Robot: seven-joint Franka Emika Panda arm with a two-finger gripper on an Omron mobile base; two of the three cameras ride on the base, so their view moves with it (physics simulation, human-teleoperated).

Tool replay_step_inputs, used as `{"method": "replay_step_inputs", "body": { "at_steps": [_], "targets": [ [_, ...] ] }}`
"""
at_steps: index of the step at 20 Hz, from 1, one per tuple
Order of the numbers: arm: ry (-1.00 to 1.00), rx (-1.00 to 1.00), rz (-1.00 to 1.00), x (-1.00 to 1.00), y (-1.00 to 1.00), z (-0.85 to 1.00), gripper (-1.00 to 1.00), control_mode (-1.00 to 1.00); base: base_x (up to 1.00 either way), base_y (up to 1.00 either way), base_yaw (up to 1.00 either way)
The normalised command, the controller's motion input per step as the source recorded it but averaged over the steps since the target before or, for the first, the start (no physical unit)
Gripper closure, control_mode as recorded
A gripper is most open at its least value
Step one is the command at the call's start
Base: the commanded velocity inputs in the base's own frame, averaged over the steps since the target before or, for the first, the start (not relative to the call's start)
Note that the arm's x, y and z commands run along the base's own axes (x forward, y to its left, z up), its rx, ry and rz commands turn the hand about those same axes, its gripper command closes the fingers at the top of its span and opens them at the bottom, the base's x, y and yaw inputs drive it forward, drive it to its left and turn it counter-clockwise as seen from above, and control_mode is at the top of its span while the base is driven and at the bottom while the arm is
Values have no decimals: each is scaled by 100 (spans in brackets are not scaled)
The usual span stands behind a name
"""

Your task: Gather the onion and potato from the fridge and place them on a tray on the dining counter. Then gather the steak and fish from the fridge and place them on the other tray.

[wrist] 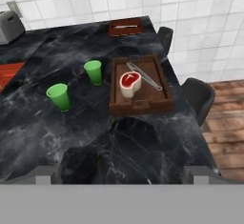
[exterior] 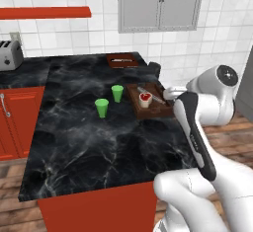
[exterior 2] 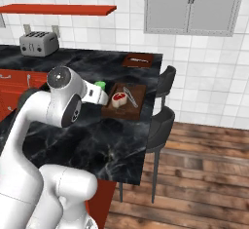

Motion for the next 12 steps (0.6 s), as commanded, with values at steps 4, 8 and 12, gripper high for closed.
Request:
{"method": "replay_step_inputs", "body": {
  "at_steps": [4, 8, 12],
  "targets": [
    [-10, 0, 0, -58, 0, 1, -100, -100, 0, 0, 0],
    [-2, 0, -1, -40, 1, 9, -100, -100, 0, 0, 0],
    [-2, 0, -2, -16, 7, 2, -100, -100, 0, 0, 0]
  ]
}}
